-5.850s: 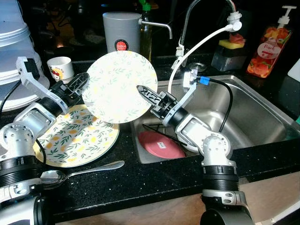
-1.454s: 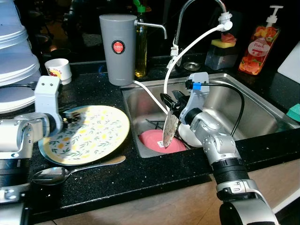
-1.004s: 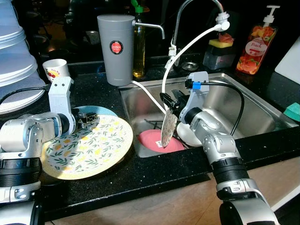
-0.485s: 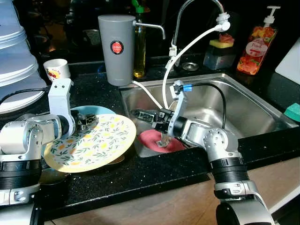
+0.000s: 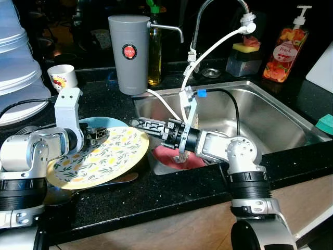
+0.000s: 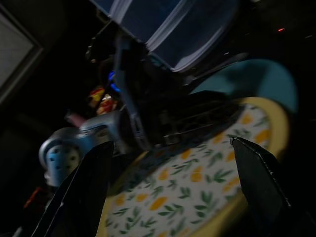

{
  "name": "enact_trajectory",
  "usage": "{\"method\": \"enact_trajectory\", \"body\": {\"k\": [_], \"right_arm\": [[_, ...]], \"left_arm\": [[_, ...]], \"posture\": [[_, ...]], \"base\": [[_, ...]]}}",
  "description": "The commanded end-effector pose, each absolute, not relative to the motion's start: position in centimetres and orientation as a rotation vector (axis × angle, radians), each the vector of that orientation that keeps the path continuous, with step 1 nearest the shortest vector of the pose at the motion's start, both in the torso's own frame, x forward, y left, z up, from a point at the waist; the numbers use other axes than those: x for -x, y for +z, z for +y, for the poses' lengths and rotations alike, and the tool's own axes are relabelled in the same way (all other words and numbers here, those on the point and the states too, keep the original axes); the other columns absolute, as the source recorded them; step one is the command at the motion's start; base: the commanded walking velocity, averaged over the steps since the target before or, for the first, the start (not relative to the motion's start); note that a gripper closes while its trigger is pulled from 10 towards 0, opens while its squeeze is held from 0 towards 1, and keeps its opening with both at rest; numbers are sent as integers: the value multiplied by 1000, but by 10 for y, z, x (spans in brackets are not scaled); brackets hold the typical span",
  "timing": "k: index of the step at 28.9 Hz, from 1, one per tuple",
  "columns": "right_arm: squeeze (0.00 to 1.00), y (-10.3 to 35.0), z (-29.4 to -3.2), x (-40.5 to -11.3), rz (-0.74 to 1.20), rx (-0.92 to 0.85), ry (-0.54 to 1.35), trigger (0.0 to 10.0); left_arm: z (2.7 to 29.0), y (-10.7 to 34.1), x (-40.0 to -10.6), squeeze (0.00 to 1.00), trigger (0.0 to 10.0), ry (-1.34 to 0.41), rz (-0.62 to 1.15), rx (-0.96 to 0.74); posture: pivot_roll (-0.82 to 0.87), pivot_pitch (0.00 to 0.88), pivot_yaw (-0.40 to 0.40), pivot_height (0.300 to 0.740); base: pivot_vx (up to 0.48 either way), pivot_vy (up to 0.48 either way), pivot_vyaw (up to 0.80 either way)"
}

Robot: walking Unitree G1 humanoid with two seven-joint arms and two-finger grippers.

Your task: Kitchen organization

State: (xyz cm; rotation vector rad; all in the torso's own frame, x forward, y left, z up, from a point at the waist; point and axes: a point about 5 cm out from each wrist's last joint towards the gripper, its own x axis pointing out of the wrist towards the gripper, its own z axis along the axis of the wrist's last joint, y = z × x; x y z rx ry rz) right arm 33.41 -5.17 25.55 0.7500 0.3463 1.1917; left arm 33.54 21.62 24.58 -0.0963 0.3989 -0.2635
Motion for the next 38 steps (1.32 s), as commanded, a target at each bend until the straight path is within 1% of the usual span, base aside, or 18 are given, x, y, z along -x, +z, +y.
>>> {"method": "enact_trajectory", "body": {"k": [1, 6, 8, 9, 10, 11, 12, 13, 18, 27, 35, 37, 38], "right_arm": [[0, 259, -48, -329, 347, -756, 1225, 10000], [0, 253, -39, -320, 388, -744, 1252, 10000], [0, 249, -35, -316, 415, -729, 1260, 8706], [0, 247, -32, -315, 429, -721, 1264, 4078], [0, 246, -31, -313, 439, -717, 1266, 4078], [0, 244, -30, -311, 449, -715, 1269, 1961], [0, 244, -30, -311, 449, -715, 1269, 1961], [0, 242, -28, -310, 457, -714, 1272, 0], [0, 237, -25, -306, 479, -688, 1269, 39], [0, 239, -29, -308, 459, -735, 1254, 0], [0, 250, -36, -320, 367, -852, 1199, 0], [0, 254, -40, -324, 338, -859, 1174, 0], [0, 258, -46, -328, 286, -807, 1155, 0]], "left_arm": [[217, 238, -333, 0, 10000, -252, 440, 86], [217, 238, -334, 0, 10000, -254, 439, 84], [217, 239, -334, 0, 10000, -254, 438, 84], [217, 239, -334, 0, 10000, -254, 438, 84], [217, 239, -334, 0, 10000, -254, 437, 84], [217, 239, -334, 0, 10000, -253, 437, 84], [217, 239, -334, 0, 10000, -253, 437, 84], [217, 239, -334, 0, 10000, -253, 437, 84], [217, 239, -334, 0, 10000, -250, 436, 82], [218, 240, -334, 0, 10000, -247, 433, 76], [219, 240, -334, 0, 10000, -242, 429, 76], [220, 241, -334, 0, 10000, -234, 426, 75], [222, 241, -335, 0, 10000, -216, 422, 71]], "posture": [[78, 62, 18, 740], [77, 62, 20, 740], [77, 62, 21, 740], [77, 62, 21, 740], [77, 62, 21, 740], [77, 62, 21, 740], [77, 62, 21, 740], [77, 62, 21, 740], [77, 62, 21, 740], [80, 63, 19, 740], [81, 53, 17, 740], [81, 53, 17, 740], [79, 45, 13, 740]], "base": [[0, 0, 0], [0, 0, 0], [0, 0, 0], [0, 0, 0], [0, 0, 0], [0, 0, 0], [0, 0, 0], [0, 0, 0], [0, 0, 0], [0, 0, 0], [0, 0, 0], [0, 0, 0], [0, 0, 0]]}}
